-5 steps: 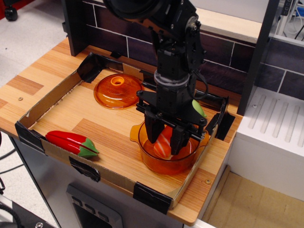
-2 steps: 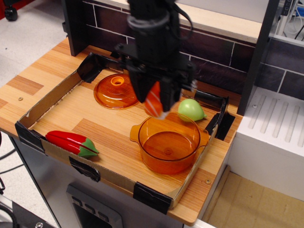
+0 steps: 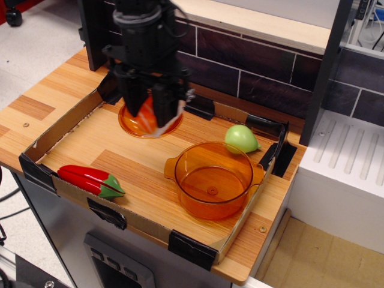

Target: Take sushi out of pot

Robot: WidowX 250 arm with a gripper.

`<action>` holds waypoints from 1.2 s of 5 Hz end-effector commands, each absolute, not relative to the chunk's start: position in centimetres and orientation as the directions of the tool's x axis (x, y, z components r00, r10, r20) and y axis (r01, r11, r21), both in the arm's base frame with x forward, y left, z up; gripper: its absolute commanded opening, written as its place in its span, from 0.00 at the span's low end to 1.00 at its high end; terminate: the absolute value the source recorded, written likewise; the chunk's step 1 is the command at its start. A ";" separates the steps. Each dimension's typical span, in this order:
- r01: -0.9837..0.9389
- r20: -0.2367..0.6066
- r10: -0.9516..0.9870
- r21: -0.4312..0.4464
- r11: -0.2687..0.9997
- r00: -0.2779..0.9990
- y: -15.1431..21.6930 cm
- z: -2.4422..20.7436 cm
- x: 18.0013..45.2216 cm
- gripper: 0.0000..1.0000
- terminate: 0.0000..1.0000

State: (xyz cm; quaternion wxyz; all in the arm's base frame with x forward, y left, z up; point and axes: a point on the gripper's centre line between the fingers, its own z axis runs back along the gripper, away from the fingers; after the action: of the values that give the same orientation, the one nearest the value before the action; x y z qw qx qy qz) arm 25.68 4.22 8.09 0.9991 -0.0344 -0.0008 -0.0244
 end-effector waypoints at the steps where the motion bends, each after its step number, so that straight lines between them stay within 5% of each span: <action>1: 0.105 0.017 -0.106 0.028 0.994 0.994 7.5 5.3 25.4 0.00 0.00; 4: 0.098 -0.021 -0.097 0.063 0.993 0.995 7.2 2.9 25.1 0.00 0.00; 5: 0.023 -0.010 -0.022 0.056 0.998 1.000 7.5 3.7 25.1 1.00 0.00; 6: -0.057 0.002 0.057 0.011 0.998 0.998 8.3 6.2 25.5 1.00 0.00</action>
State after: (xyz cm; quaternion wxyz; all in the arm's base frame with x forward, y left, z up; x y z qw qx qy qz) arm 25.41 7.33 4.43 0.9992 -0.0033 0.0284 0.0280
